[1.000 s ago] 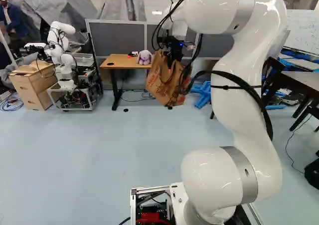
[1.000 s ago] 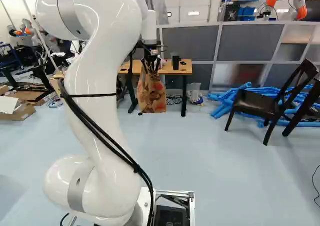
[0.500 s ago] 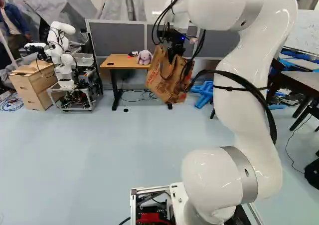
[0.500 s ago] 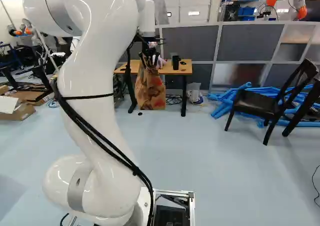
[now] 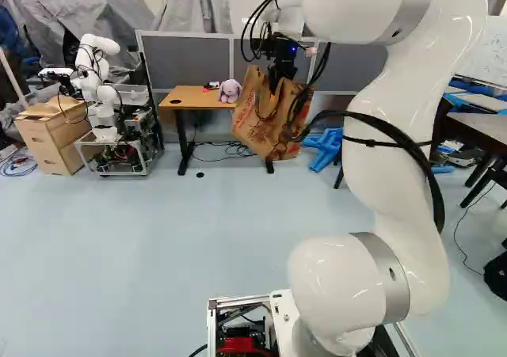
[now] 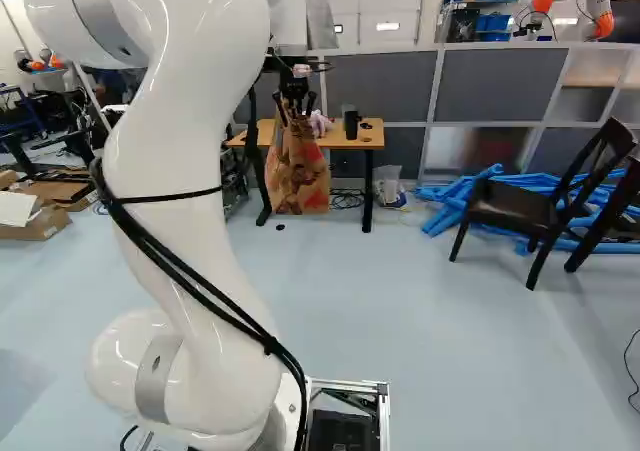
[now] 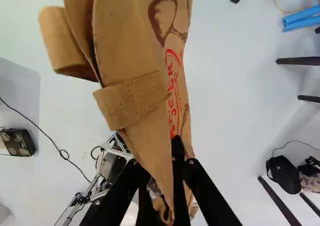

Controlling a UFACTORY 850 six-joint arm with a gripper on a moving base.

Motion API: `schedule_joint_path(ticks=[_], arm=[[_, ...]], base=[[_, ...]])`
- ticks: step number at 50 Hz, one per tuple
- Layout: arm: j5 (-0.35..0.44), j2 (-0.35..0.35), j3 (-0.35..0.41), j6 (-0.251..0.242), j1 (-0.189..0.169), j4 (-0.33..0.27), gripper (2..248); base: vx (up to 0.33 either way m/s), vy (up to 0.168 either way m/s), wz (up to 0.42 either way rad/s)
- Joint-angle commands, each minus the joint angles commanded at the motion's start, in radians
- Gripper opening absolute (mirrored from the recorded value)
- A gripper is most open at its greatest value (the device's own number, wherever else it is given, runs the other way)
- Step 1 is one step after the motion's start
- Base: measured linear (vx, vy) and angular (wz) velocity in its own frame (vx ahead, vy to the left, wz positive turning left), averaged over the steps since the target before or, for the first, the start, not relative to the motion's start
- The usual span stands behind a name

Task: Pick up the bag on the ground and place it on the table

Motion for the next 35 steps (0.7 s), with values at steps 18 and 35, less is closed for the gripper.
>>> schedule_joint_path(ticks=[18,35], arm=[[-0.005,0.004,-0.003,0.0,0.0,0.0,25],[-0.005,0.004,-0.003,0.0,0.0,0.0,25]], base=[[0.0,0.0,0.0],[0.01,0.003,-0.014]])
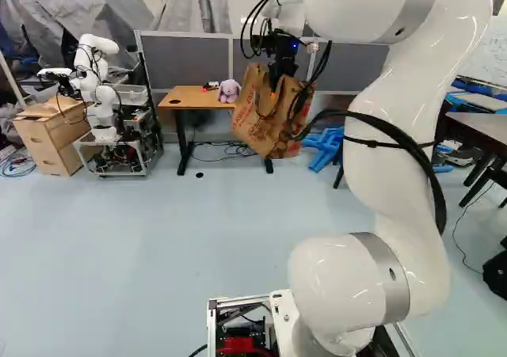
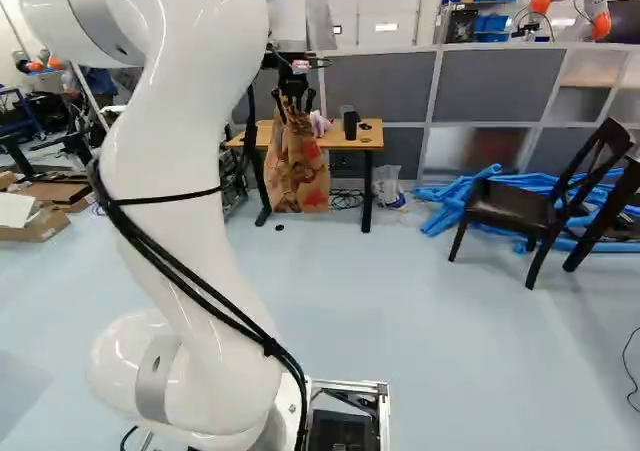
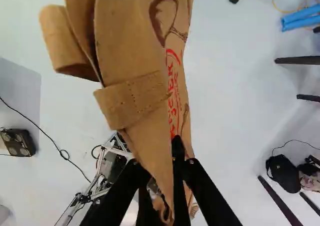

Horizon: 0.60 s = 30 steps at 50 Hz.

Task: Pick up the bag on the ground and place it on the table

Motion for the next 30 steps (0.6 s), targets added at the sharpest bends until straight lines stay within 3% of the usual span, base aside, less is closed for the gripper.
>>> schedule_joint_path(ticks=[14,30], arm=[[0.0,0.0,0.0,0.0,0.0,0.0,25],[0.0,0.0,0.0,0.0,0.0,0.0,25]], base=[[0.183,0.099,-0.036],[0.238,0.192,-0.047]])
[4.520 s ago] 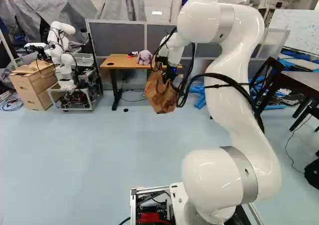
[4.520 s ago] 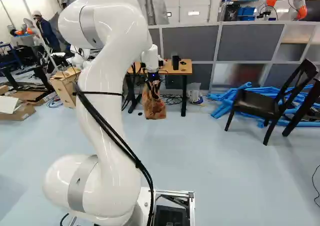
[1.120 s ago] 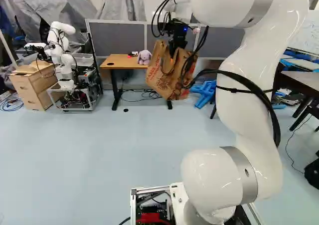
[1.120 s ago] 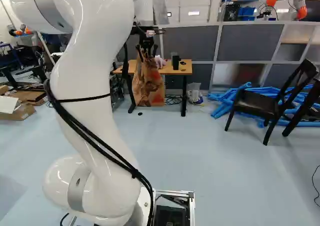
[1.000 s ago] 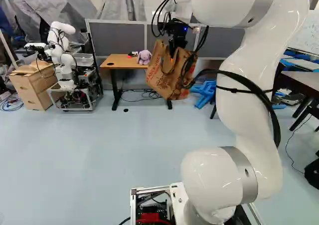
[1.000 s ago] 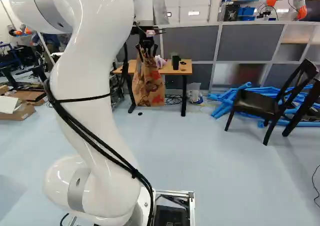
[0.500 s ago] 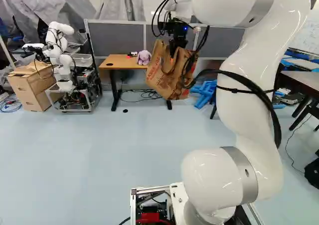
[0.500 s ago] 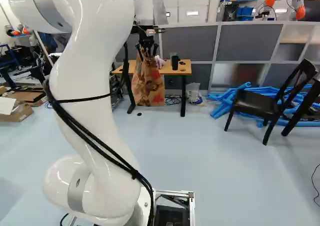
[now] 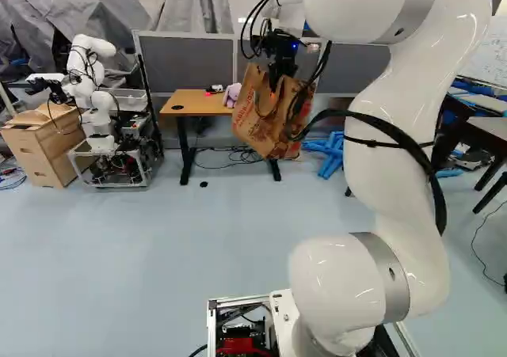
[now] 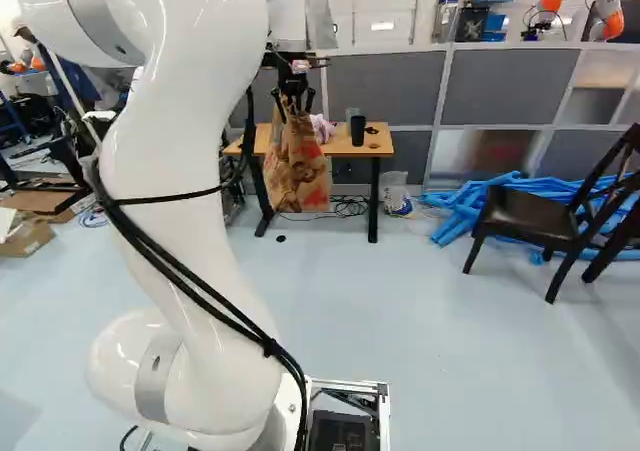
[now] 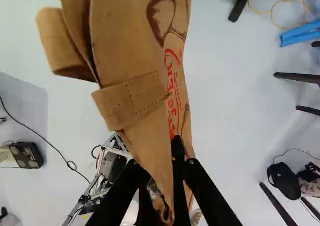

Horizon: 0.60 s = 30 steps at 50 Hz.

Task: Pick up the bag on the ground and place it on the table

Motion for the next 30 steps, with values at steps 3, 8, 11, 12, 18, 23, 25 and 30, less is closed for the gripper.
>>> schedule_joint_path(ticks=[3,8,11,12,18,23,25,30], arm=[[0.0,0.0,0.0,0.0,0.0,0.0,25],[0.0,0.0,0.0,0.0,0.0,0.0,25],[0.0,0.0,0.0,0.0,0.0,0.0,25],[0.0,0.0,0.0,0.0,0.0,0.0,25],[0.0,0.0,0.0,0.0,0.0,0.0,25],[0.0,0.0,0.0,0.0,0.0,0.0,25],[0.0,0.0,0.0,0.0,0.0,0.0,25],[0.0,0.0,0.0,0.0,0.0,0.0,25]], base=[[0.264,0.219,-0.035],[0.268,0.21,-0.038],[0.279,0.218,-0.059],[0.257,0.203,-0.046],[0.262,0.214,-0.044],[0.26,0.215,-0.048],[0.246,0.21,-0.044],[0.261,0.214,-0.054]])
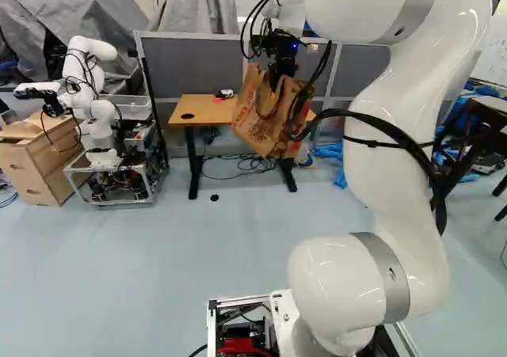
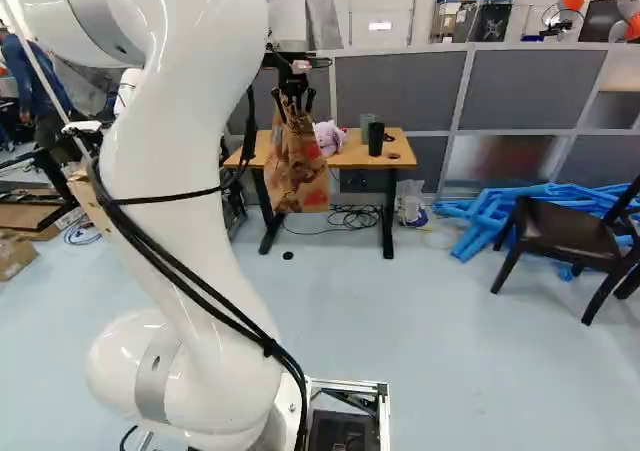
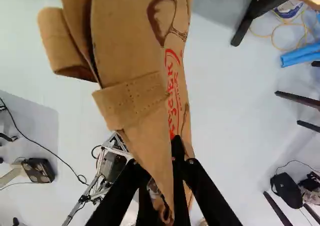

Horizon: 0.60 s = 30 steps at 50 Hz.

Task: Pick up the bag on the ground and place it on the table

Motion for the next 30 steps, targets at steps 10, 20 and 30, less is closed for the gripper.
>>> schedule_joint_path(ticks=[10,20,30], arm=[[0.0,0.0,0.0,0.0,0.0,0.0,25],[0.0,0.0,0.0,0.0,0.0,0.0,25],[0.0,0.0,0.0,0.0,0.0,0.0,25]], base=[[0.259,0.206,-0.04],[0.271,0.184,-0.03],[0.262,0.167,-0.036]])
